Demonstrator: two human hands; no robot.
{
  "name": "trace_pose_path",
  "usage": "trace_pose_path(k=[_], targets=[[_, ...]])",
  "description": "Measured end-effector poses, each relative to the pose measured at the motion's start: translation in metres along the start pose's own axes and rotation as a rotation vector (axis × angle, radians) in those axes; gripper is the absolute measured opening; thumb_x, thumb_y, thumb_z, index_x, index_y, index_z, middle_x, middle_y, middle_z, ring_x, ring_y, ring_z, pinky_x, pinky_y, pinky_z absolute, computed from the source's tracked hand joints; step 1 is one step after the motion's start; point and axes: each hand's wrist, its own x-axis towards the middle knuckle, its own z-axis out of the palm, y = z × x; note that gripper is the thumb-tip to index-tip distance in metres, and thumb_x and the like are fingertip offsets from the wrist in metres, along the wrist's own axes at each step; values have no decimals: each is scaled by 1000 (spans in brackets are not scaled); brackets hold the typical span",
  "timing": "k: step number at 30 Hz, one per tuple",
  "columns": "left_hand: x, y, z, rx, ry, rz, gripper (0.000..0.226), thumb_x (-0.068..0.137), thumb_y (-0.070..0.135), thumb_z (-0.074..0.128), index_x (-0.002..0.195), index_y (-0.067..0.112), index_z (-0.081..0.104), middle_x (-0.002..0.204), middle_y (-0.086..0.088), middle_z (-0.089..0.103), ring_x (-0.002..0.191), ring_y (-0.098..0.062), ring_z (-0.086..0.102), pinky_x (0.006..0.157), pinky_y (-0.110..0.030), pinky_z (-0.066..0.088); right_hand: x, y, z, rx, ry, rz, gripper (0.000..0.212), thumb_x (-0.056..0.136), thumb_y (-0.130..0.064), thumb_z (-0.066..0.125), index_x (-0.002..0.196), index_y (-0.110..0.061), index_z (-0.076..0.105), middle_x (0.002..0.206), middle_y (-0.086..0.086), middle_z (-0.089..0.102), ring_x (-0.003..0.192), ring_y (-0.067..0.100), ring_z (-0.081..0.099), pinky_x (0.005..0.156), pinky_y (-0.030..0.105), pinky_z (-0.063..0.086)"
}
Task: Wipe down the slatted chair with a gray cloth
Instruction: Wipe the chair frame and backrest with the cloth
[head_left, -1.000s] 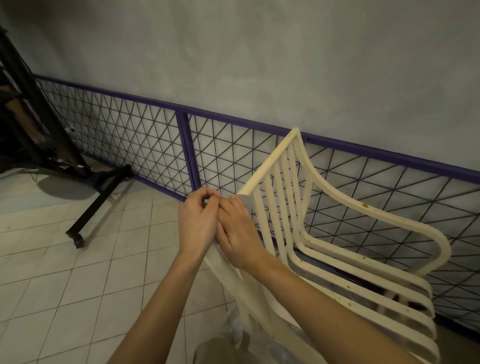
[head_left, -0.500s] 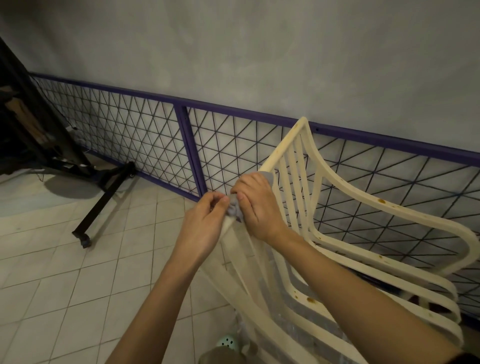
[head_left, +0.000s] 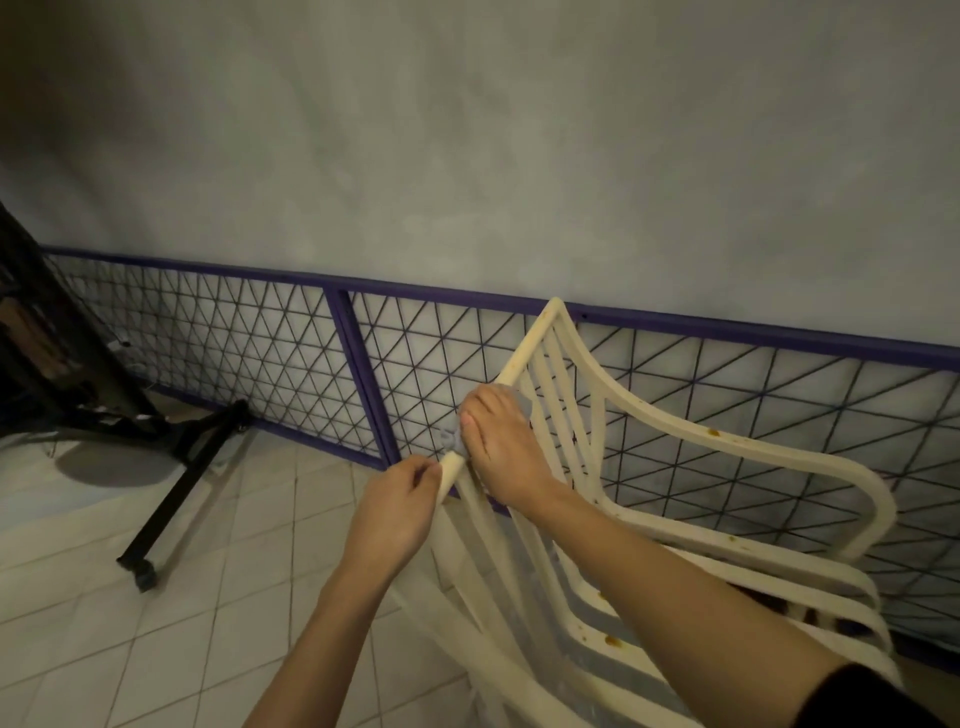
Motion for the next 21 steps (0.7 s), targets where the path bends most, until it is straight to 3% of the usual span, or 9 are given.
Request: trace_pose_path(k=[5, 11, 17, 21], targets=[[-7, 5, -4, -117, 120, -4, 25, 101, 28, 41, 95, 17, 63, 86, 3, 60, 82, -16, 53, 68, -31, 35, -34, -36, -1, 60, -25, -28, 35, 104, -28, 23, 100, -13, 55, 104, -3, 47, 105, 14, 42, 100, 36, 35], [-11, 0, -4, -168, 156, -18, 26, 99, 37, 44, 99, 18, 62, 85, 7, 64, 86, -13, 60, 73, -30, 42, -66, -71, 2, 143, -56, -21, 34, 104, -22, 30, 129, -12, 51, 127, -2, 47, 129, 10, 34, 116, 38, 21], [-4, -6, 1, -38, 153, 61, 30, 97, 45, 42, 98, 20, 59, 95, 3, 63, 89, -14, 60, 77, -33, 47, -58, -47, -3, 120, -139, -123, 42, 103, -25, 24, 132, -10, 51, 130, 1, 47, 130, 15, 37, 115, 42, 22], [-3, -7, 4, 14, 112, 147, 32, 97, 46, 41, 111, 24, 59, 104, 8, 62, 96, -9, 58, 82, -30, 47, -46, -31, -4, 119, -100, -145, 37, 101, -21, 27, 119, -9, 57, 120, 2, 49, 121, 16, 42, 117, 40, 19]])
